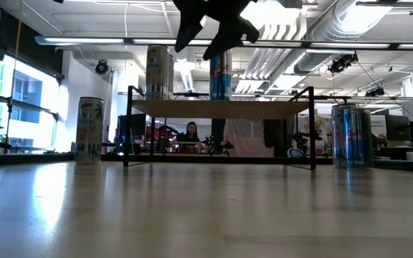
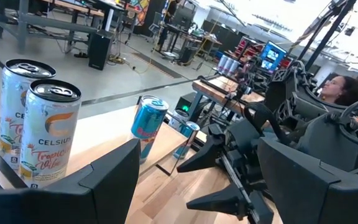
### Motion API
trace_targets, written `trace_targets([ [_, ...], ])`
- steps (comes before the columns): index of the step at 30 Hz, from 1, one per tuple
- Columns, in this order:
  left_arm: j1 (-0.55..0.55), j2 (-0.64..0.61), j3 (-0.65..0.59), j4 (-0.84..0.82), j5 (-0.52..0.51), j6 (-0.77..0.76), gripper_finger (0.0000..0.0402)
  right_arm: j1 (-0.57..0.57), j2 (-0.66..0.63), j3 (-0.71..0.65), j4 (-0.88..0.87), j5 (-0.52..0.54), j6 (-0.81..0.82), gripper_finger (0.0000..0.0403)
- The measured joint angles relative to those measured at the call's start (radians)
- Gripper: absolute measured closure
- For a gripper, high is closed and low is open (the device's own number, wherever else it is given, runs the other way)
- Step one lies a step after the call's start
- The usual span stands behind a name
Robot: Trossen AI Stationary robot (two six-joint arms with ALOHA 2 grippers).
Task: Place canned beverage on shelf
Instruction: Put the left blue soda can on the shelf
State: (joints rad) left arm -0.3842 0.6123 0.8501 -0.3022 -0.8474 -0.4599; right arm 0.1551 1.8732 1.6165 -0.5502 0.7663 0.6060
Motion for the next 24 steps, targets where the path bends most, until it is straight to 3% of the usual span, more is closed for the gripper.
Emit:
trace_targets([
  [16,0.0,0.0,0.0,-0.027,0.0,0.0,0.0106,-0.008,0.0,0.0,0.003,0.0,-0.003,0.0103],
  [24,0.0,0.0,0.0,-0.03,0.0,0.0,0.0106,-0.011,0.0,0.0,0.002,0.074,0.023,0.0085],
])
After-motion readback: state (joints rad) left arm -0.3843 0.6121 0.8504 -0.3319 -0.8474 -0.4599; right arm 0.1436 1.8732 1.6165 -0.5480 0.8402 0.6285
